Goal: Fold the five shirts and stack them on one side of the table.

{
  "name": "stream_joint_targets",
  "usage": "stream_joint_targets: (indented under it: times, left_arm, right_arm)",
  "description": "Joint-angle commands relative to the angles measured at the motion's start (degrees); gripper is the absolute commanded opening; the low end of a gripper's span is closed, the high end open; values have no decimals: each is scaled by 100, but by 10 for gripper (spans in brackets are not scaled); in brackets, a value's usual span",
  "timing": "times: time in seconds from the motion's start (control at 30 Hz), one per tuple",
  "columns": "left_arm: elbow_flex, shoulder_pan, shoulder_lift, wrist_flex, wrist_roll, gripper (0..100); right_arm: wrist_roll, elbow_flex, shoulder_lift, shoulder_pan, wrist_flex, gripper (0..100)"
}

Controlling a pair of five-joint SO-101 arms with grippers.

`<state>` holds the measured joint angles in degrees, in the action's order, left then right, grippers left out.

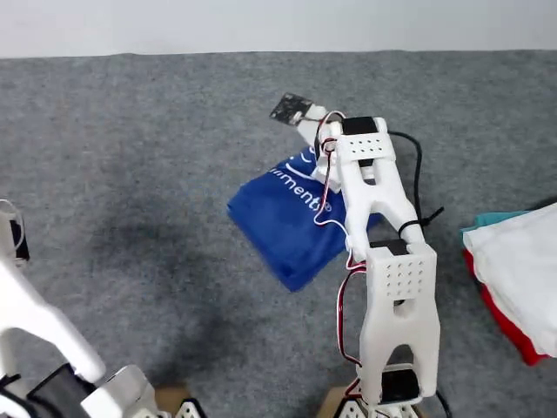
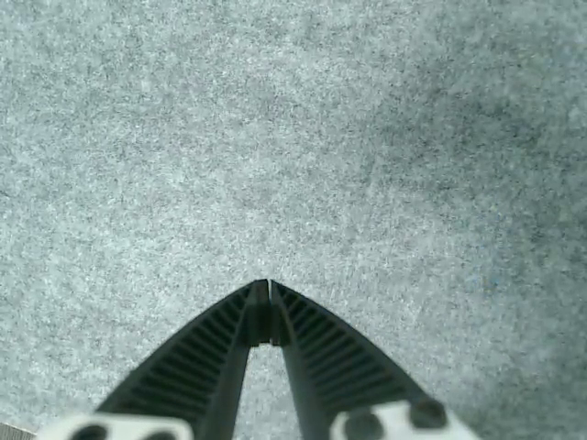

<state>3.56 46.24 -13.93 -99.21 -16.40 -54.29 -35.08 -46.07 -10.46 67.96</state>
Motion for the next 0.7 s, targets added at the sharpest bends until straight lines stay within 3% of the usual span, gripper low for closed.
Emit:
stream_joint_targets:
  times: [0.0, 0.1, 0.23, 0.47, 0.67]
  left_arm:
    - [13, 53, -202, -123, -62, 12]
    - [13, 53, -202, -123, -62, 12]
    - [13, 53, -193, -123, -62, 12]
    - [13, 44, -193, -123, -62, 12]
    - [13, 44, -193, -123, -62, 12]
  right_arm:
    - [-677, -167, 418, -92, -127, 9]
    - [-633, -167, 453, -145, -163, 39]
    - [-264, -167, 479, -75, -154, 193]
    - [1600, -914, 664, 110, -110, 226]
    - [3991, -1371, 1209, 277, -101, 226]
